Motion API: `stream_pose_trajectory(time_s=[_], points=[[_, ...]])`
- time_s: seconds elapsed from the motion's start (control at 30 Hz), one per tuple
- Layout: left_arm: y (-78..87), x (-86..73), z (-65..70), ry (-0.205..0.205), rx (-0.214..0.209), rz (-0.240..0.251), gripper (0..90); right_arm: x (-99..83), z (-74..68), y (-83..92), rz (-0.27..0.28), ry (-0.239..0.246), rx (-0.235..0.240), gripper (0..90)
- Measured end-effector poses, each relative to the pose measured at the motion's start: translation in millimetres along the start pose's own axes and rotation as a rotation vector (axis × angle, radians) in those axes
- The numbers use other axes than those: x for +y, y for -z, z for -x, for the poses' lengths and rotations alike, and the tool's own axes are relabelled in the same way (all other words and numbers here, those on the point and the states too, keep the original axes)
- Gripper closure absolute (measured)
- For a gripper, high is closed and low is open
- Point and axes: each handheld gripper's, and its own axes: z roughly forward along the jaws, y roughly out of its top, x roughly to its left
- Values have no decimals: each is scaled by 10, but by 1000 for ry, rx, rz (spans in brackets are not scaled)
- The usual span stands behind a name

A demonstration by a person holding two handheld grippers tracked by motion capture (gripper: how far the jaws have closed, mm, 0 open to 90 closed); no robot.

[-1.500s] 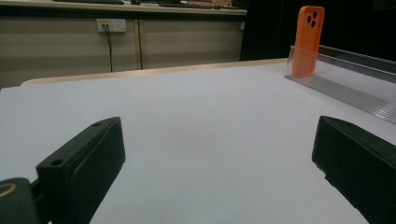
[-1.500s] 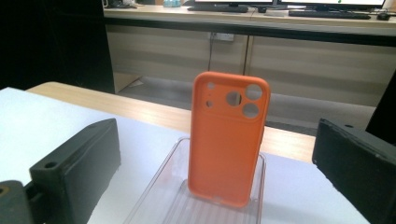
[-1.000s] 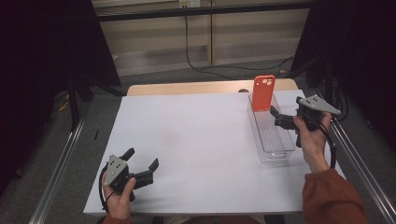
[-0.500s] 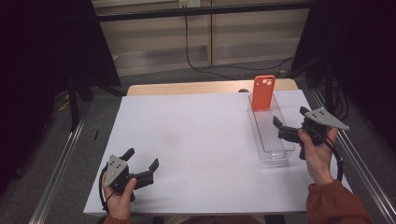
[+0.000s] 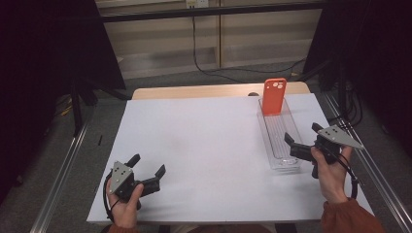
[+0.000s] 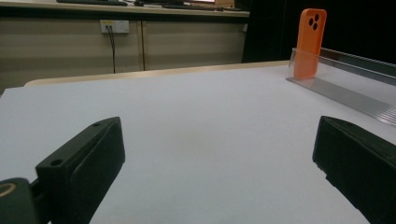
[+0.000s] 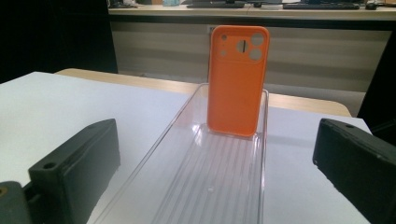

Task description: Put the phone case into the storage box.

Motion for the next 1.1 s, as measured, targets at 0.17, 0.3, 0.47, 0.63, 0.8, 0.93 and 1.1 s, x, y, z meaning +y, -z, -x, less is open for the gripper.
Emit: stream_pose_trajectory(time_s=[0.17, 0.3, 0.47, 0.63, 0.8, 0.93, 1.1], points=[[10, 0, -10, 1, 4, 0, 22, -76, -14, 48, -2, 4, 6, 1], [1, -7, -3, -2, -1, -9, 22, -134, -22, 121, 24, 5, 1, 5], [9, -7, -6, 1, 2, -5, 22, -205, -33, 200, 25, -1, -4, 5], [18, -4, 1, 1, -6, 0, 22, -272, -47, 242, 24, 19, -12, 9], [38, -9, 8, -3, -2, -1, 22, -313, -46, 309, 33, 10, -6, 8], [47, -12, 23, -12, -7, -6, 22, -357, -22, 372, 42, -1, -33, 0], [56, -20, 18, -7, 7, -8, 22, -417, 18, 486, 40, -15, -58, 0]])
